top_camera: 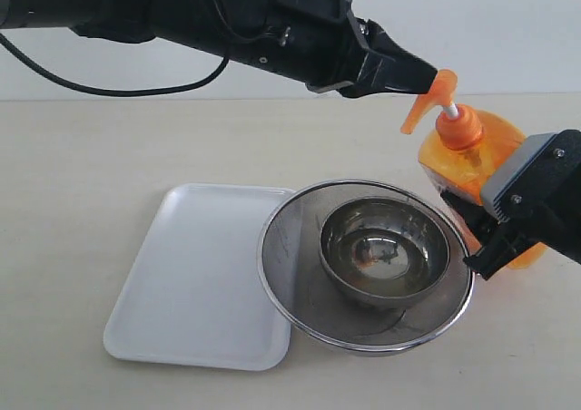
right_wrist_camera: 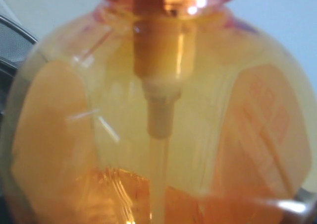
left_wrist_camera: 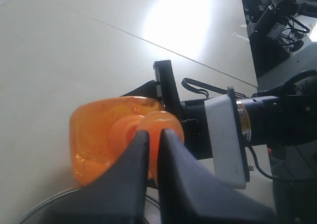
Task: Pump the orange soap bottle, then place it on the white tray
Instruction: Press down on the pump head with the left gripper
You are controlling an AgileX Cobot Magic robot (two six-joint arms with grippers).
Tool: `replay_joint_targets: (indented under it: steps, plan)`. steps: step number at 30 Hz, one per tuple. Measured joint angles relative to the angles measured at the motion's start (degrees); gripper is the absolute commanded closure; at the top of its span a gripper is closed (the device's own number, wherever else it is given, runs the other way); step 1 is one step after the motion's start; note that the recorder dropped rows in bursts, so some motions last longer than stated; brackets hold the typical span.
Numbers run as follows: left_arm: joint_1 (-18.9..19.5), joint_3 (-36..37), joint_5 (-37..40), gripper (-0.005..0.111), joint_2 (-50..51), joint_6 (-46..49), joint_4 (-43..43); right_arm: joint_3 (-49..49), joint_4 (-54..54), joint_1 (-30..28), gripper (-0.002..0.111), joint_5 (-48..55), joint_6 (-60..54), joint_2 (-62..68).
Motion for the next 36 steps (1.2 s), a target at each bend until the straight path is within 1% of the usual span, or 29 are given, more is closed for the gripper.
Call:
replay_joint_targets:
  steps: [11,18,36]
  plan:
    - [0.23,-0.1,0.93,0.102,0.78,0.0,-0.52,0.0,-0.37,-0.44,0.107,0.0,-0.09,0.0]
    - [-0.68,-0.56,0.58,0.102,2.09,0.23,-1.83,0.0,0.48,-0.59,0.107,0.31,-0.34,0.0]
    - [-0.89,-0.61,-0.01,0.102,2.34,0.39,-2.22,0.0,-0.17,-0.98,0.107,0.44,0.11,0.0]
